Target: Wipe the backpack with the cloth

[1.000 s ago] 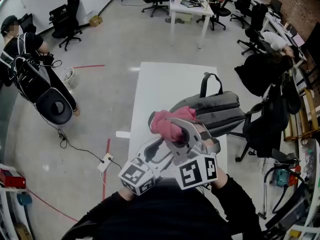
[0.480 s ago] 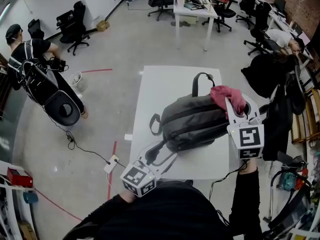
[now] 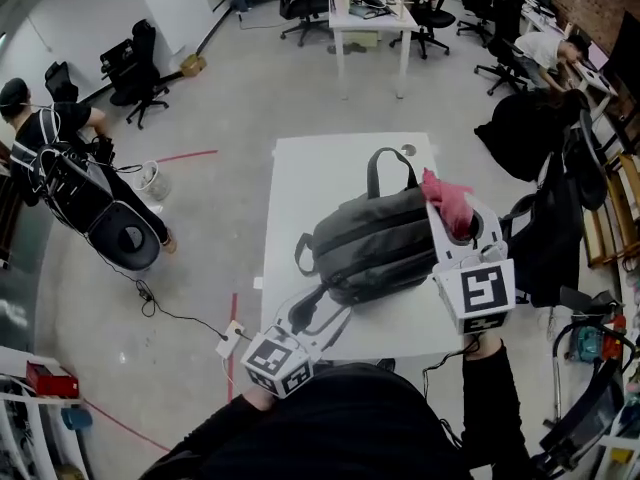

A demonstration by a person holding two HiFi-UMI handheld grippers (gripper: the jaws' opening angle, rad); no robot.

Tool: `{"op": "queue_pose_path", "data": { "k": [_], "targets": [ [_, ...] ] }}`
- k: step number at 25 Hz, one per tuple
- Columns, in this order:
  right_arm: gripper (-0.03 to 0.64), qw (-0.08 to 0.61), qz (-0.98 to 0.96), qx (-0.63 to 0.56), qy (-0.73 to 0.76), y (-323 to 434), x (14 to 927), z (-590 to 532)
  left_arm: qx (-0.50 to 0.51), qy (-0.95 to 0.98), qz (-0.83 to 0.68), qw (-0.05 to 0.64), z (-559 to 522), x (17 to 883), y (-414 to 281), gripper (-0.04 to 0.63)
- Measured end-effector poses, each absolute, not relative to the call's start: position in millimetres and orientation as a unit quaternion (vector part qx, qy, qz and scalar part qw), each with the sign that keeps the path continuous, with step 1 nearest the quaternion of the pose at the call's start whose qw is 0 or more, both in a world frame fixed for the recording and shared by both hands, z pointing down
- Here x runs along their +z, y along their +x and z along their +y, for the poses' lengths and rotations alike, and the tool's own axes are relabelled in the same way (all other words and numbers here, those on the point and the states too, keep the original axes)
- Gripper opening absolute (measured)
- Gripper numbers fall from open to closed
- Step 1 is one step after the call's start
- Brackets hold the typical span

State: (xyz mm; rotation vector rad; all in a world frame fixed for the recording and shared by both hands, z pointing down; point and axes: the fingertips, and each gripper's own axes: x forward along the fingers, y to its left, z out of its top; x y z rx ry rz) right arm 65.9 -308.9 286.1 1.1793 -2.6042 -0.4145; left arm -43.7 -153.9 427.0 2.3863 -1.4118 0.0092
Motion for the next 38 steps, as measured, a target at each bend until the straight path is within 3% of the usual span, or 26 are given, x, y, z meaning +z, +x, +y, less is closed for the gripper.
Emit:
{"op": "queue_pose_path", "data": {
  "k": [5, 8, 14, 20, 24, 26, 38],
  "targets": [
    [0.094, 0.161, -0.929, -0.198, 0.270, -33, 308, -233, 0.003, 0.844, -0.504, 0.182, -150, 426, -44, 0.259],
    [0.094, 0.158, -0.938, -0.203, 0.231, -44, 318, -215, 0.007, 0.842, -0.510, 0.176, -149, 426, -35, 0.259],
    [0.094, 0.089, -0.921, -0.160, 0.345, 51, 292, -286, 0.018, 0.842, -0.518, 0.150, -147, 422, -15, 0.259],
    [0.093, 0.082, -0.902, 0.012, 0.423, 166, 336, -358, 0.003, 0.829, -0.533, 0.167, -147, 414, -14, 0.259],
    [0.092, -0.075, -0.901, 0.241, 0.352, 198, 383, -381, -0.004, 0.818, -0.544, 0.188, -155, 416, -12, 0.259],
    [0.092, -0.110, -0.891, 0.299, 0.324, 203, 404, -388, -0.006, 0.813, -0.550, 0.191, -159, 417, -12, 0.259],
    [0.092, -0.038, -0.870, 0.367, 0.327, 236, 516, -383, -0.010, 0.778, -0.595, 0.202, -154, 418, 4, 0.259]
  ]
}}
